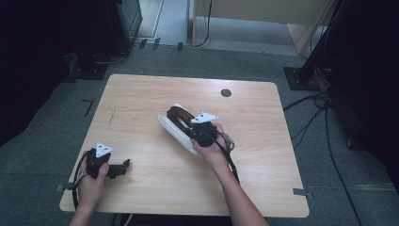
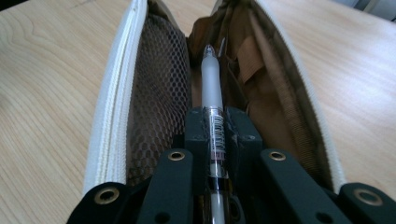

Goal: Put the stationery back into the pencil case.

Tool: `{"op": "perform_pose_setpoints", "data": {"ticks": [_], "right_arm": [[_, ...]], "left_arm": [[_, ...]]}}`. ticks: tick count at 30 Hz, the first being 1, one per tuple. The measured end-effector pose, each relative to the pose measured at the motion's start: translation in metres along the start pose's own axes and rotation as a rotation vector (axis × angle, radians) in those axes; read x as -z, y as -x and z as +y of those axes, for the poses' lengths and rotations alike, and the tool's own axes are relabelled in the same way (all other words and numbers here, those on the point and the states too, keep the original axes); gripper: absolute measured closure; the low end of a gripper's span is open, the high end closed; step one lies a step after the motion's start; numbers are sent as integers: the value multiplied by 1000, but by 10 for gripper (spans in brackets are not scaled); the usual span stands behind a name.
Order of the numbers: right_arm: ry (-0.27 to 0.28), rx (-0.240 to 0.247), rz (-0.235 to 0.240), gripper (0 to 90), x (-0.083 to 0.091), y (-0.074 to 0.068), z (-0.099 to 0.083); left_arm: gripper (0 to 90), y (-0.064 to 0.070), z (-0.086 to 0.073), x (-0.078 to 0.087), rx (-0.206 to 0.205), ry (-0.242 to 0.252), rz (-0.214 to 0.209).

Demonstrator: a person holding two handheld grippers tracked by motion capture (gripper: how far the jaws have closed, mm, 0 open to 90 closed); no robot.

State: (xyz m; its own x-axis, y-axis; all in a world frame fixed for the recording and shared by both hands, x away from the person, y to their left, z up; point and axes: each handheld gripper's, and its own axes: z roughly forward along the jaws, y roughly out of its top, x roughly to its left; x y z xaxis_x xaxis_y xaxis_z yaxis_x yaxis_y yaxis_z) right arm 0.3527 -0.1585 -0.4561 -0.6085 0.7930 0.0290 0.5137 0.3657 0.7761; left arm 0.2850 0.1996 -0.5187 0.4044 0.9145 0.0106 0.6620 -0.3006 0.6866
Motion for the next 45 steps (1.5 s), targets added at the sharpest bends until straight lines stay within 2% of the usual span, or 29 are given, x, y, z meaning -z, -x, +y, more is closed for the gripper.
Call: {"op": "perform_pose_setpoints", "data": {"ticks": [4,8,9,11,18,20,27,30,33,34,38,40,45], "right_arm": [[-13,9,0,807,-3,-1,0],[-25,-7,11,807,-5,1,0],[-52,-2,9,806,-8,1,-1],[-63,-12,28,805,-10,1,-1],[-132,2,0,804,-15,1,0],[-137,-2,0,803,-16,0,0],[-134,4,3,797,-16,0,0],[-113,9,2,740,-14,-1,0],[-108,16,-6,732,-13,-2,1],[-98,18,-10,702,-12,-3,1],[-79,20,-11,689,-9,-4,2],[-53,23,-13,672,-4,-5,4],[-16,5,14,674,3,-3,7]], "left_arm": [[16,0,0,0,0,0,0],[16,0,0,0,0,0,0],[16,0,0,0,0,0,0],[16,0,0,0,0,0,0],[16,0,0,0,0,0,0],[16,0,0,0,0,0,0],[16,0,0,0,0,0,0],[16,0,0,0,0,0,0],[16,0,0,0,0,0,0],[15,0,0,0,0,0,0],[16,0,0,0,0,0,0],[16,0,0,0,0,0,0],[16,0,0,0,0,0,0]]}}
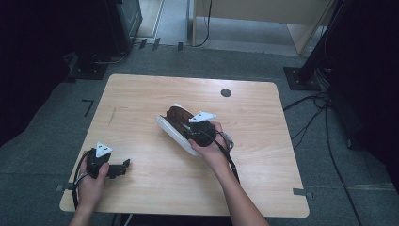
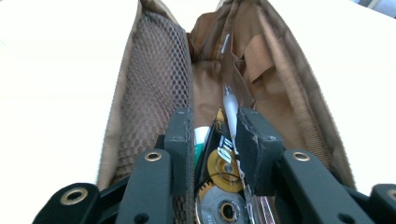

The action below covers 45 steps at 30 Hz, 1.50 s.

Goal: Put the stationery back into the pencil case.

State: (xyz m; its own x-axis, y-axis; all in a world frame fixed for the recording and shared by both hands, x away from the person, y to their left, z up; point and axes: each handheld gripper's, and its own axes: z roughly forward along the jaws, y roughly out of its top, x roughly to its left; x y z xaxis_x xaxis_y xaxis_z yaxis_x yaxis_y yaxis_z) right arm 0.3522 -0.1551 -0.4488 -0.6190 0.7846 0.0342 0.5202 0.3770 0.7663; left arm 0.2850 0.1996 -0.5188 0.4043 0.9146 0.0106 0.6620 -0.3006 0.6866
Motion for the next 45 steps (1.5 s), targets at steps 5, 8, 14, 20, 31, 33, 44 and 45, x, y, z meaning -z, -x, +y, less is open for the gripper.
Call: {"op": "perform_pose_setpoints", "data": {"ticks": [5,8,14,20,31,33,44,45], "right_arm": [[45,-5,12,730,9,1,3],[65,2,10,750,13,0,5],[120,2,13,808,29,1,13],[159,-2,19,776,43,0,17],[211,-14,28,613,65,2,20],[220,-25,26,588,70,4,20],[209,-33,-19,401,94,14,12],[205,-35,-26,378,95,15,10]], "left_arm": [[15,0,0,0,0,0,0],[16,0,0,0,0,0,0],[16,0,0,0,-1,0,0],[16,0,0,0,0,0,0],[15,0,0,0,1,1,0],[16,0,0,0,0,0,0],[16,0,0,0,-5,-3,1],[16,0,0,0,-2,-1,1]]}}
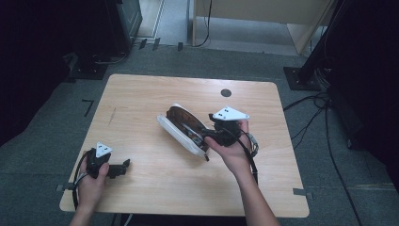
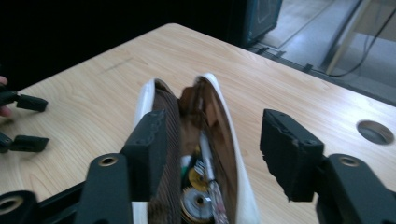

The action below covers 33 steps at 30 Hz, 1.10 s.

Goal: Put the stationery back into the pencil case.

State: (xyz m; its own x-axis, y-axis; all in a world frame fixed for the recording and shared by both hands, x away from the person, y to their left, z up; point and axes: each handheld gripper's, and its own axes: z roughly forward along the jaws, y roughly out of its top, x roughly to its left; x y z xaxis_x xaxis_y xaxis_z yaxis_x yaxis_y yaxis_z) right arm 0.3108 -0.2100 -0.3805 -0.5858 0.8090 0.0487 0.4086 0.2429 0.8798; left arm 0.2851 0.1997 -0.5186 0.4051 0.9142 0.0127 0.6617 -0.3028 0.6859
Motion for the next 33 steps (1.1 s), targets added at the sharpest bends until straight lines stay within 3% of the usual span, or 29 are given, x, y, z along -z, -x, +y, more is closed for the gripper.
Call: {"op": "perform_pose_setpoints", "data": {"ticks": [10,15,19,33], "right_arm": [[-18,-16,-80,123,19,13,-13],[-29,-40,-95,0,28,22,-20],[-27,-47,-138,0,34,29,-27],[-51,-67,-205,0,54,52,-54]], "left_arm": [[15,0,0,0,1,1,0],[15,0,0,0,3,1,-1],[16,0,0,0,0,1,0],[16,0,0,0,1,1,0]]}}
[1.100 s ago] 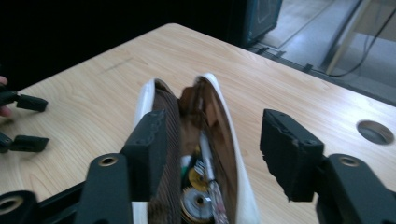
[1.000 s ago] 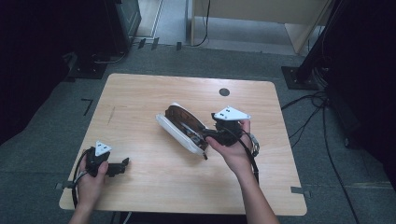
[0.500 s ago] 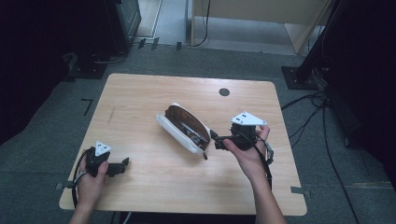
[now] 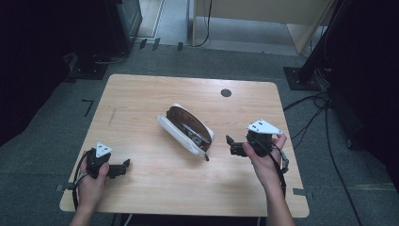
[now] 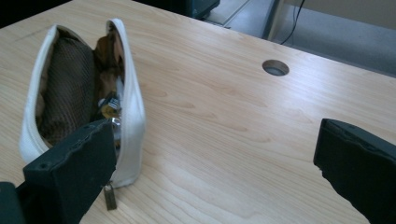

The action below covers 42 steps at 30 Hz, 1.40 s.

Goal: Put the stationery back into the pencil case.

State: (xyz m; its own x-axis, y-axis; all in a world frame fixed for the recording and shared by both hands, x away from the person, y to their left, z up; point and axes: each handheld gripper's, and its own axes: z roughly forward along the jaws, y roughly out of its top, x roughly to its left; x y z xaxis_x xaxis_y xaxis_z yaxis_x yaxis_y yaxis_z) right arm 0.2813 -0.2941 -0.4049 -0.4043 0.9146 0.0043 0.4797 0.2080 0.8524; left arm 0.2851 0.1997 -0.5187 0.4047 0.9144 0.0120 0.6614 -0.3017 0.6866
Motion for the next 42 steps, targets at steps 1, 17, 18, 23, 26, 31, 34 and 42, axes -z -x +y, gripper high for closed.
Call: {"op": "perform_pose_setpoints", "data": {"ticks": [1,17,18,23,26,31,34,42], "right_arm": [[1,-1,-4,0,1,2,-2],[-63,-46,-70,0,8,36,-49],[-70,-54,-80,0,9,39,-54],[-90,-76,-99,0,11,51,-71],[-111,-97,-122,0,12,62,-87],[-127,-127,-145,0,16,73,-106],[-137,-140,-156,0,18,78,-115],[-162,-170,-175,0,23,88,-136]], "left_arm": [[15,0,0,0,0,0,0],[15,0,0,0,1,-1,0],[16,0,0,0,2,-1,2],[16,0,0,0,2,-1,2],[15,0,0,0,2,-1,2],[16,0,0,0,1,-1,2],[15,0,0,0,1,-1,3],[16,0,0,0,1,-1,3]]}}
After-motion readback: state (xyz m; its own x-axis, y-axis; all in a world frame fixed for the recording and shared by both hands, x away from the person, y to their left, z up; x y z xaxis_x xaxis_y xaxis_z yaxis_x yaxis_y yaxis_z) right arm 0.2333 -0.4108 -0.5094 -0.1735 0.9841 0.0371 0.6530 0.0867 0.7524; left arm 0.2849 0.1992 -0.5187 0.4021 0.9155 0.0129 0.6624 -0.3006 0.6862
